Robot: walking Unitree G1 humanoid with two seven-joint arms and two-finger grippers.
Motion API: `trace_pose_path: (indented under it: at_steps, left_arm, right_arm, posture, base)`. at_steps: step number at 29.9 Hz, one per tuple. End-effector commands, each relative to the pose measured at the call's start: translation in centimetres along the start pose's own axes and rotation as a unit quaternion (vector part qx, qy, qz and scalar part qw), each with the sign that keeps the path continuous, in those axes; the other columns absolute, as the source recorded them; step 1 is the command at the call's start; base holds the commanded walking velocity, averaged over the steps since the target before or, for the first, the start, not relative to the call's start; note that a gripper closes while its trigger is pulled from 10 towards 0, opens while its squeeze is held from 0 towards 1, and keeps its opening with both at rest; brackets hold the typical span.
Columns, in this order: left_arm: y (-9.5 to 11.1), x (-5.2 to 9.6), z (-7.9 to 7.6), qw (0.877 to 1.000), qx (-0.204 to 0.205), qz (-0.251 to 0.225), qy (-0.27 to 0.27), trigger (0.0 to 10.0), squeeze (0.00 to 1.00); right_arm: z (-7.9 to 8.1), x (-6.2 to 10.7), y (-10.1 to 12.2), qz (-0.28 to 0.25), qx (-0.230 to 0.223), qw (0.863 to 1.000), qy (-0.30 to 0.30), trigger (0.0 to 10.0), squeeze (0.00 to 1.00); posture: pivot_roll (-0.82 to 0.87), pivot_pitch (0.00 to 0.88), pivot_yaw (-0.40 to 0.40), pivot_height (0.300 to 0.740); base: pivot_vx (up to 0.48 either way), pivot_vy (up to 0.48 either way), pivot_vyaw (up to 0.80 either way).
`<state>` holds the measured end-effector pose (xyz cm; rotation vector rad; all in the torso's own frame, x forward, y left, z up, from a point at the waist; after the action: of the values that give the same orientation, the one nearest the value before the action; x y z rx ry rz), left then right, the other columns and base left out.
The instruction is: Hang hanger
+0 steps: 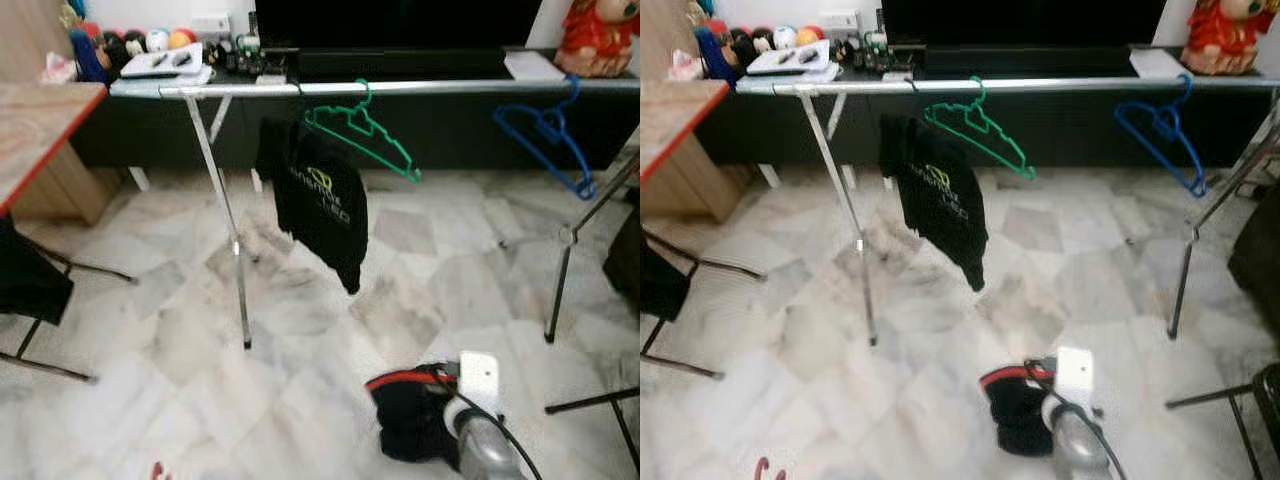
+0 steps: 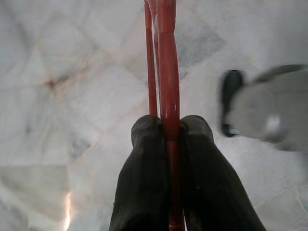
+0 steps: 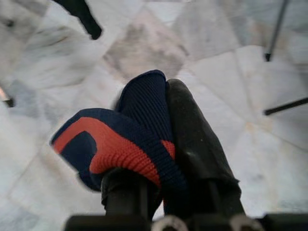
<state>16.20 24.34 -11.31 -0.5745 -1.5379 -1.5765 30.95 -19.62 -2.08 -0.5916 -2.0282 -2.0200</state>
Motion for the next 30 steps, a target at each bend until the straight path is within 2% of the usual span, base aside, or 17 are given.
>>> trace_pose_path:
  at_steps: [1, 11, 30]
  left_arm:
    - [-1.01, 0.21, 0.42, 1.000, -0.008, 0.015, 0.003, 10.0, 0.00]
    - [-1.24, 0.25, 0.13, 1.000, -0.008, 0.019, -0.006, 10.0, 0.00]
    - [-1.13, 0.23, 0.10, 1.000, -0.008, 0.016, -0.006, 10.0, 0.00]
  right_arm:
    - [0.47, -0.01, 0.08, -0.002, -0.007, 1.000, 0.003, 10.0, 0.00]
    - [0.38, 0.03, -0.02, -0.001, -0.008, 1.000, 0.001, 10.0, 0.00]
    - [0.44, -0.03, 0.14, -0.003, -0.010, 1.000, 0.001, 10.0, 0.00]
  posture:
    - [0.03, 0.165, -0.016, 0.740]
    - [0.03, 0.171, -0.016, 0.740]
    - [0.03, 0.175, -0.014, 0.740]
  base:
    - [0.000, 0.000, 0.00]
    - [0.000, 0.000, 0.00]
    - [-0.294, 0.000, 0.00]
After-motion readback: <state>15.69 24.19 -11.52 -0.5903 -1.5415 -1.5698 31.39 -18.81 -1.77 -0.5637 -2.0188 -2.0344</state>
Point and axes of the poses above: a point about 5 cm out from each wrist's last joint towards the gripper, its own x axis pointing back from the gripper into the wrist, its own y axis along the axis of the wrist's last joint, z = x × y, the point moved 3 cm from there along -x, pointing out of the wrist towards the gripper, and after that the axes turned 5 degrees about x, right-handed, at the moved point
